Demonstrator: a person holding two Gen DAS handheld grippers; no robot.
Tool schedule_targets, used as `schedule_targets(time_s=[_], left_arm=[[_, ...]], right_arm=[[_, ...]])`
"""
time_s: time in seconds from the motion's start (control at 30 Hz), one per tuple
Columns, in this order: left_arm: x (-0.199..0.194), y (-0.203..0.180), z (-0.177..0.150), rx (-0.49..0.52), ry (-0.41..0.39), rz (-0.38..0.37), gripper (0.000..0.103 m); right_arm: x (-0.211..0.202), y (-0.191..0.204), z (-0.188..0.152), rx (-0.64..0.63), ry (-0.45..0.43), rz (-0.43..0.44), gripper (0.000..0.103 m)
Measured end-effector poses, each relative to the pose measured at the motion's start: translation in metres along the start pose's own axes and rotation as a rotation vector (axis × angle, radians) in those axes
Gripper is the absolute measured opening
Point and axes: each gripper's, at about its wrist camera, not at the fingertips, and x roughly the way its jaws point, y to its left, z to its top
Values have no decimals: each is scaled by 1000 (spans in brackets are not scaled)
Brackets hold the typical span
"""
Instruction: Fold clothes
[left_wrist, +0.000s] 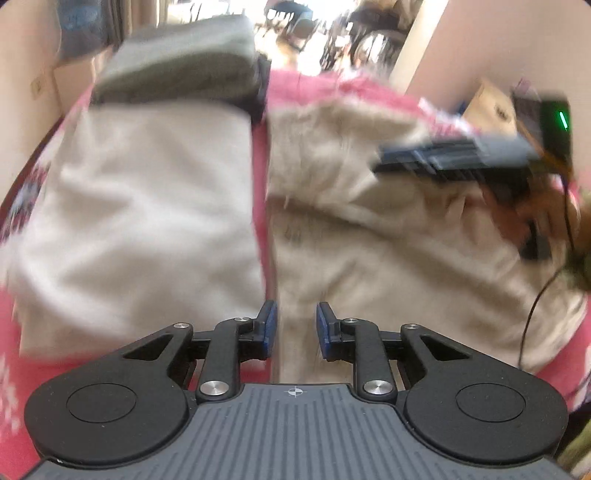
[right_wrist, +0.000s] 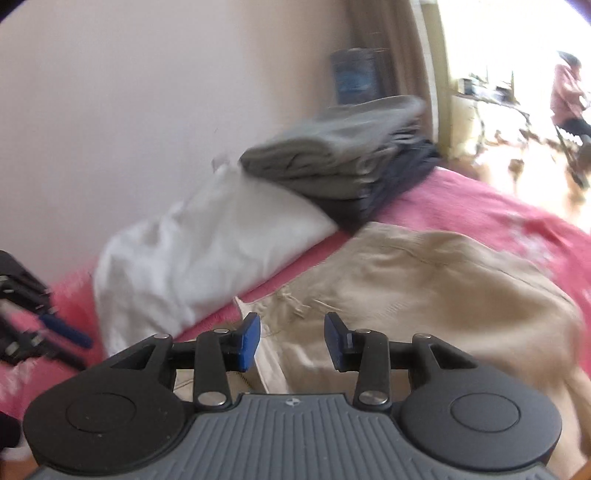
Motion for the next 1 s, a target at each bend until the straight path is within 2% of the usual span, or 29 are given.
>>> schedule_targets(time_s=[0.1, 0.23, 0.4, 0.5, 0.6, 0.7, 0.8, 0.87, 0.93, 1.0], left_arm=[[24, -12, 30, 33, -58, -33, 23], [76, -33, 67, 27, -51, -28, 23], [126, -37, 100, 56, -22, 69, 23], [158, -32, 112, 65, -2, 129, 23], [175, -34, 113, 126, -28, 193, 23], [179, -39, 108, 174, -65, 231, 24], [180, -42, 104, 211, -89, 253, 24], [179, -43, 103, 220, -98, 259, 25], [179, -42, 103, 214, -108, 259, 25], [184, -42, 106, 204, -118, 260, 26]], right_arm=[[-36, -17, -4, 81, -16, -48, 41], [-82, -41, -11, 138, -1, -204, 41], [-121, -70, -21, 115, 78, -448, 41], [-117, -88, -27, 60, 145, -560, 40], [-102, -108, -30, 27, 190, -646, 41], [-83, -137, -34, 102, 215, -660, 43], [-68, -159, -40, 191, 278, -597, 42], [-67, -162, -43, 207, 291, -582, 37], [-72, -159, -40, 218, 282, -568, 26], [-77, -154, -37, 234, 269, -561, 26]])
